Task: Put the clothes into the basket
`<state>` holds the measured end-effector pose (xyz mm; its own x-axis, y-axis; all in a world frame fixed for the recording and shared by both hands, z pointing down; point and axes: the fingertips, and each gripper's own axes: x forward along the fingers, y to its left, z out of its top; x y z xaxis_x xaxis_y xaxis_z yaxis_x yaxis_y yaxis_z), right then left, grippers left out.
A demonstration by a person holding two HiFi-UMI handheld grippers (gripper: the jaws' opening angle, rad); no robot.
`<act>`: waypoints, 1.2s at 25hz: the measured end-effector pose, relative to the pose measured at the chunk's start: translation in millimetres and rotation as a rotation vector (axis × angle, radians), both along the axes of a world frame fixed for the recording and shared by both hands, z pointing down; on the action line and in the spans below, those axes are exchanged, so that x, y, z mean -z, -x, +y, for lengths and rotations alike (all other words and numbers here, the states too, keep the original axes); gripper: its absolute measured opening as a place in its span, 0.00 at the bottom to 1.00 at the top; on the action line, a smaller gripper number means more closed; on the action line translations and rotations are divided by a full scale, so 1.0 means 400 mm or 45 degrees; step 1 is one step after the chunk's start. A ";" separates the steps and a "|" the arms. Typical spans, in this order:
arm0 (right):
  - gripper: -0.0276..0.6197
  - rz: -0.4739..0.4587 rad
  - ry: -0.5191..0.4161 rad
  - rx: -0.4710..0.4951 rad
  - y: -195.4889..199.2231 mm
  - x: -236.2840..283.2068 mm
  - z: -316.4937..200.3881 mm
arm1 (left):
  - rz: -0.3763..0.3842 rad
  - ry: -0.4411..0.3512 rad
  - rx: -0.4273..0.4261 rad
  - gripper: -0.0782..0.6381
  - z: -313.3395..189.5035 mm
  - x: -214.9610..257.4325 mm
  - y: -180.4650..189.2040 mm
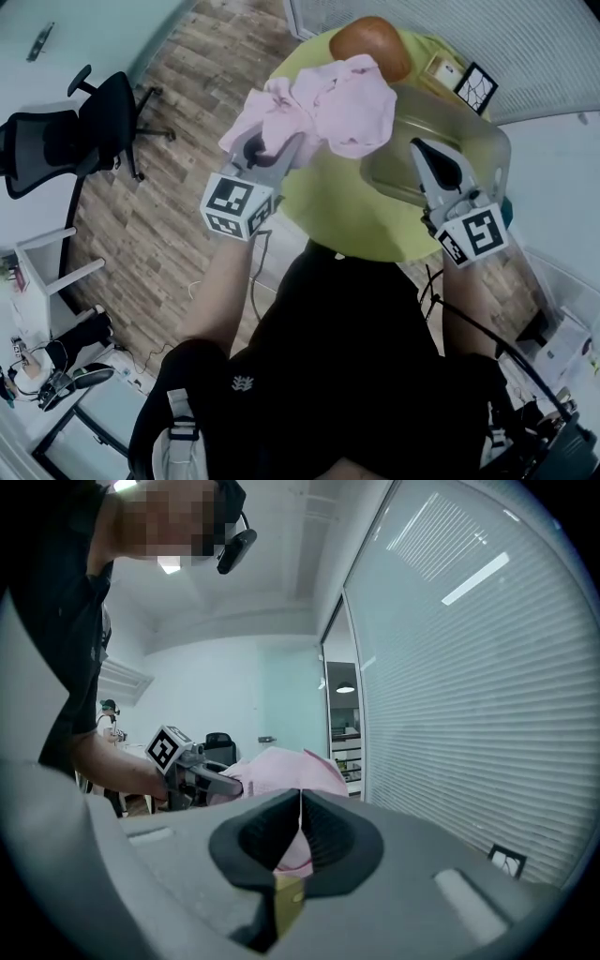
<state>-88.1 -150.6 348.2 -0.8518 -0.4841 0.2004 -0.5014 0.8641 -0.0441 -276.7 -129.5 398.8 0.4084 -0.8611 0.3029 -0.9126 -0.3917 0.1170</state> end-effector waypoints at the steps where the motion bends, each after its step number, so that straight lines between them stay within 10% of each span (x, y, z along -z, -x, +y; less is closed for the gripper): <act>1: 0.07 -0.006 0.003 0.000 -0.007 0.008 0.002 | 0.000 -0.012 0.000 0.30 0.000 0.019 -0.004; 23: 0.68 -0.104 -0.019 -0.151 -0.169 0.118 -0.028 | -0.008 -0.163 -0.249 0.30 -0.049 0.224 -0.270; 30: 0.72 -0.094 -0.030 -0.217 -0.222 0.133 -0.027 | -0.010 -0.191 -0.371 0.30 -0.037 0.250 -0.363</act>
